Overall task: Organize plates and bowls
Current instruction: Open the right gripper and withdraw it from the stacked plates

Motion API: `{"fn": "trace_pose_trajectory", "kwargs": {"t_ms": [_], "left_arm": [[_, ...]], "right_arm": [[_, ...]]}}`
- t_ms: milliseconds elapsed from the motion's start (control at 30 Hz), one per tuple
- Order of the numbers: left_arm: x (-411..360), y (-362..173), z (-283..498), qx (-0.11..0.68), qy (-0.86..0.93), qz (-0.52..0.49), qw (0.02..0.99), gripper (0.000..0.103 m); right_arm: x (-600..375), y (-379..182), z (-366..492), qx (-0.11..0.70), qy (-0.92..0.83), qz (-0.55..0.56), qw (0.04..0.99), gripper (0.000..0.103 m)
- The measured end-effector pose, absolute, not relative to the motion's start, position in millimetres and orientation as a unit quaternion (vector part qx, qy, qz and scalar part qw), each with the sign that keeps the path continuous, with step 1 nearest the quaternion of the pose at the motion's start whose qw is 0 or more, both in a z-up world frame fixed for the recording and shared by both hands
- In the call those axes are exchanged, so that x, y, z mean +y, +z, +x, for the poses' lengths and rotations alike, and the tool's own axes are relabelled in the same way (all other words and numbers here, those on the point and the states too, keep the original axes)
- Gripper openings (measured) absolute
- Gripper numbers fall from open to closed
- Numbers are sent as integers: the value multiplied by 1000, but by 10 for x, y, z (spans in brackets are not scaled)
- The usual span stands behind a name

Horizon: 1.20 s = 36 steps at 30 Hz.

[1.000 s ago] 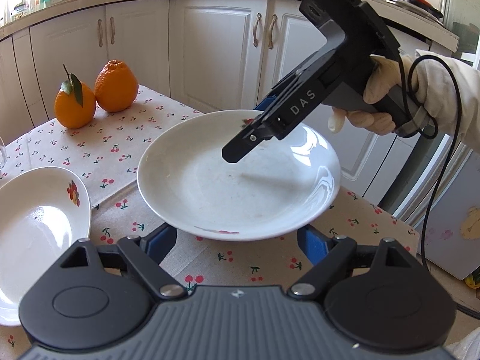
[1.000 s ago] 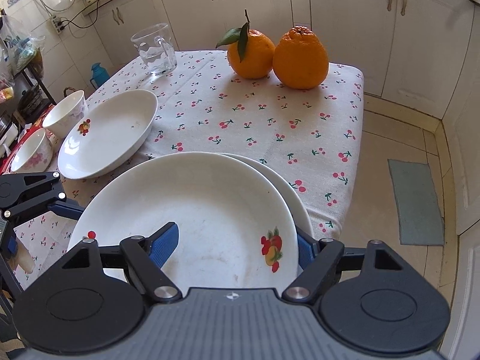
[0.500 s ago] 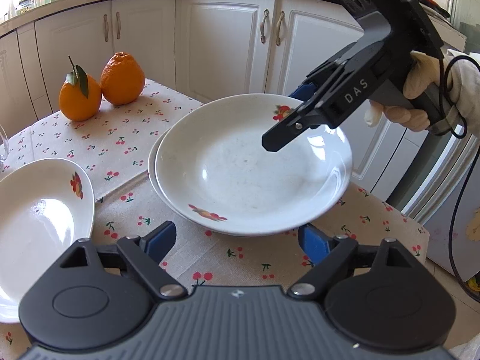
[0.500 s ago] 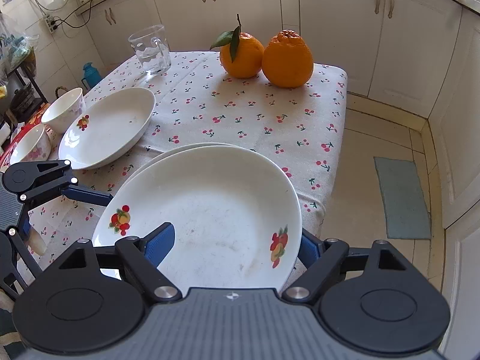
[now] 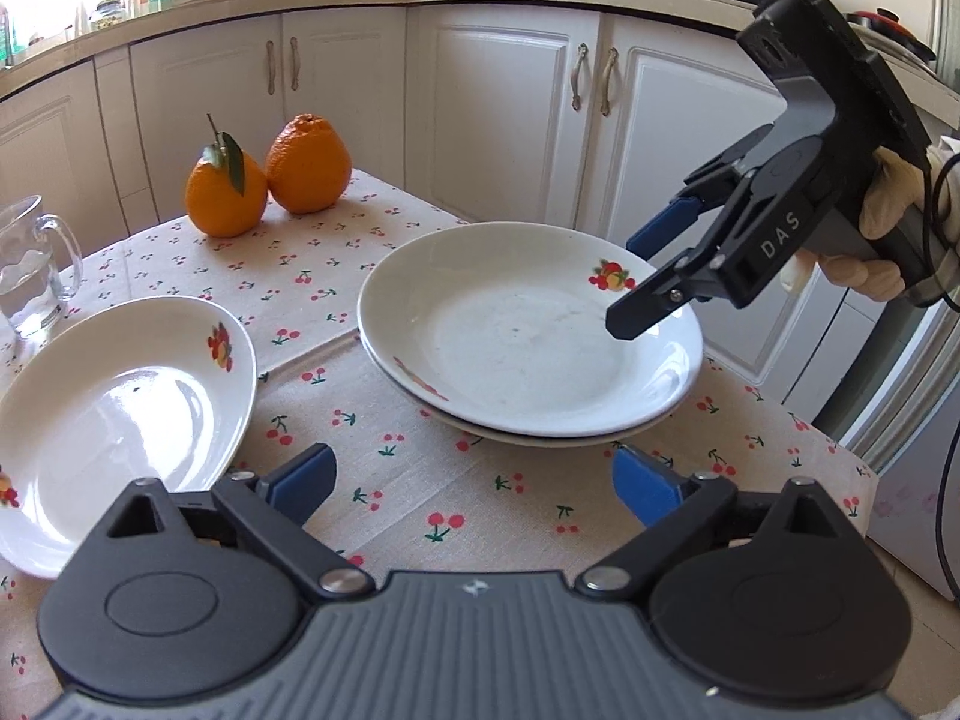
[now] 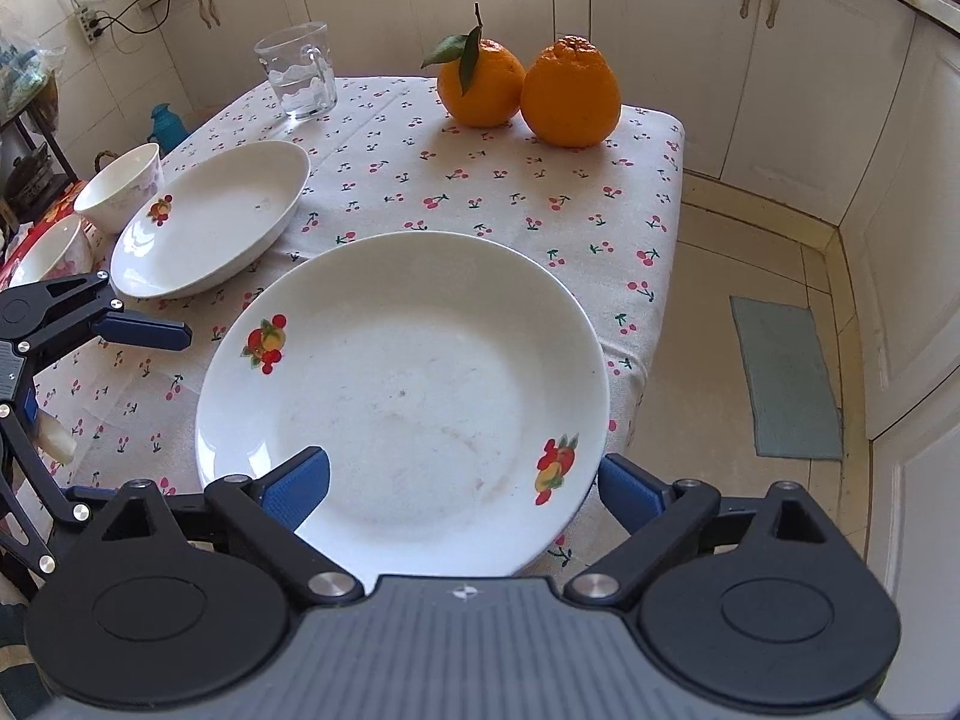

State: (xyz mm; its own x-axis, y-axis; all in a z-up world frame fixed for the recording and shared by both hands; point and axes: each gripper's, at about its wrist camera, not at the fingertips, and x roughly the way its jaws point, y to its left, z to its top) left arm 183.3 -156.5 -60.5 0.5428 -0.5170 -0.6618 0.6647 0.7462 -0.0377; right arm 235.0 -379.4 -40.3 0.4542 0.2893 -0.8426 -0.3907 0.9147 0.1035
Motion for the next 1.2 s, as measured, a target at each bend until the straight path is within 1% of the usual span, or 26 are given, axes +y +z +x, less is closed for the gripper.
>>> {"fn": "trace_pose_trajectory", "kwargs": {"t_ms": [200, 333, 567, 833, 967, 1200], "left_arm": [[-1296, -580, 1705, 319, -276, 77, 903, 102], [-1054, -639, 1672, 315, -212, 63, 923, 102], [-731, -807, 1777, 336, -128, 39, 932, 102], [-730, -887, 1876, 346, -110, 36, 931, 102], [-779, -899, 1927, 348, -106, 50, 930, 103], [-792, -901, 2037, 350, -95, 45, 931, 103]], "right_arm": [[-3688, -287, 2220, 468, 207, -66, 857, 103], [-3512, -129, 2092, 446, 221, -85, 863, 103], [-3074, 82, 1989, 410, 267, -114, 865, 103], [-2632, 148, 2006, 388, 317, -143, 854, 103], [-2526, 116, 2107, 389, 330, -149, 847, 103], [-2402, 43, 2378, 395, 346, -154, 837, 103]]}}
